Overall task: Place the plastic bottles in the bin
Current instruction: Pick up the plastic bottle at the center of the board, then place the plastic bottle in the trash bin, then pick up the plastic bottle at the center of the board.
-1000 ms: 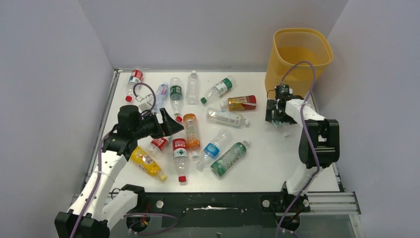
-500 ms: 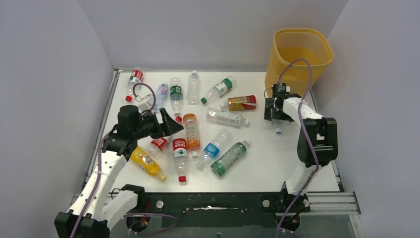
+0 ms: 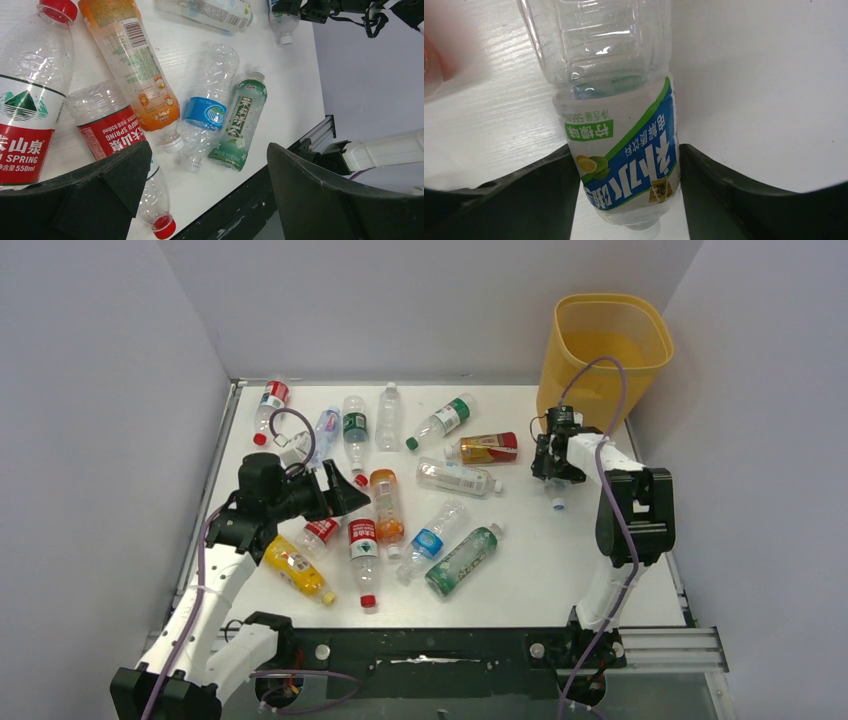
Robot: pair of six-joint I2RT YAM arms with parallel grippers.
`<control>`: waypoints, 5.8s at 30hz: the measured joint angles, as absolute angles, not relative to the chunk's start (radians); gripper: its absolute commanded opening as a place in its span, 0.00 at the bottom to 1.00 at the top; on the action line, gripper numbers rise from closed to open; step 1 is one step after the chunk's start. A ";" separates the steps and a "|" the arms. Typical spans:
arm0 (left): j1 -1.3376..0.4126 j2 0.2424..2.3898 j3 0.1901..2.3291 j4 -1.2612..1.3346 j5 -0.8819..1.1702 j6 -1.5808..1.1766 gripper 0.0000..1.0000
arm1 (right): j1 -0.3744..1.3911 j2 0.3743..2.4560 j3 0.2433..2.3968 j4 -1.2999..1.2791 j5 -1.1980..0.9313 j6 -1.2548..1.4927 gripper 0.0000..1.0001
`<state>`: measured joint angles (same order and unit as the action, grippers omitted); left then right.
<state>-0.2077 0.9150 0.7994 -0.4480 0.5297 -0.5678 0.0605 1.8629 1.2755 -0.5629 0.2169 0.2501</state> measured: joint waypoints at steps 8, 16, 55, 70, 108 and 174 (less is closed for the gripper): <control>-0.208 0.915 0.799 -0.461 0.527 -0.566 0.87 | 0.072 1.831 1.275 -0.553 0.161 0.237 0.43; -0.208 0.915 0.799 -0.461 0.520 -0.566 0.87 | 0.158 1.621 1.393 -0.624 0.113 0.181 0.44; -0.208 0.918 0.848 -0.525 0.502 -0.499 0.87 | -0.220 1.935 2.217 -0.443 -0.096 0.363 0.91; -0.208 0.921 0.862 -0.540 0.501 -0.486 0.87 | -0.185 2.032 2.304 -0.475 -0.153 0.374 0.98; -0.190 0.960 0.820 -0.439 0.582 -0.658 0.87 | 0.453 1.077 0.826 -0.607 -0.083 0.760 0.98; -0.587 1.091 0.820 -0.429 0.245 -0.653 0.87 | 0.588 1.576 0.849 -0.260 -0.213 0.957 0.59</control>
